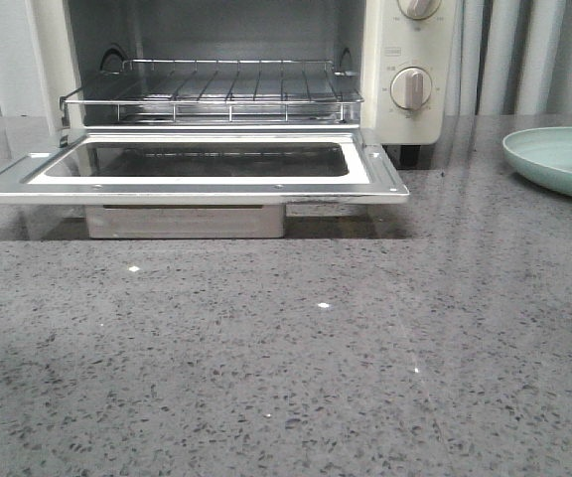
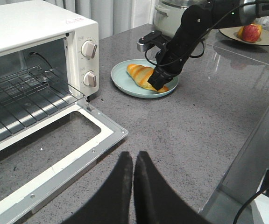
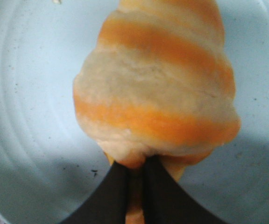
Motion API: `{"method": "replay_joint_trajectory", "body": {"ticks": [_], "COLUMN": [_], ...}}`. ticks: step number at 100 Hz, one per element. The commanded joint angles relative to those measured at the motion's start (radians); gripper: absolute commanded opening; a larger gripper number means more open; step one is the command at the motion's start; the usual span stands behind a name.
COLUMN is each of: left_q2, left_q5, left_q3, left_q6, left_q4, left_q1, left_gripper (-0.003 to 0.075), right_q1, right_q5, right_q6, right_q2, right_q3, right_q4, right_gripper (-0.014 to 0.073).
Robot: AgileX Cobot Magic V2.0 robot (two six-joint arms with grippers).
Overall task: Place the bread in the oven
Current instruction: 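Grasp the croissant with the right gripper and lift it off the plate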
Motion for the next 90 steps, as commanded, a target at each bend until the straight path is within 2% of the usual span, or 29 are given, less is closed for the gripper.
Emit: {"method": "replay_joint_trajectory", "body": {"ticks": [1, 24, 42, 51, 61, 75, 90], "left_q2": [0.004, 0.004, 0.004, 0.004, 0.004, 0.004, 0.004], "left_q5": [-0.054, -0.054, -0.08, -0.101, -0.131, -0.174, -0.188], "left_q3": [-0.023, -0.023, -0.023, -0.023, -0.023, -0.023, -0.023], "left_q6": [-0.011, -0.009, -0.009, -0.009, -0.009, -0.007, -0.007], "left_q4": [-0.055, -0.06, -0.06, -0.06, -0.06, -0.06, -0.06], "left_q1": [0.0, 0.0, 0.0, 0.0, 0.0, 0.0, 0.0], "left_gripper": [-0.0022, -0.0022, -0.0022, -0.0022, -0.0022, -0.0022, -0.0022], "right_q1": [0.0, 0.004, 0.1, 0.198, 0.356, 0.575, 0.702], "right_q5": [-0.012, -0.003, 0.105, 0.162, 0.18, 0.14, 0.051], "right_q6": [0.007, 0.005, -0.008, -0.015, -0.063, -0.064, -0.064], "right_q2": [-0.048, -0.263, -0.439, -0.503, -0.534, -0.508, -0.406], "right_q3": [-0.046, -0.172, -0.219, -0.219, -0.219, -0.219, -0.225], "right_q4": [0.03, 0.052, 0.058, 0.105, 0.173, 0.183, 0.17], "right_gripper": [-0.0063, -0.0063, -0.0063, -0.0063, -0.0063, -0.0063, -0.0063]}}
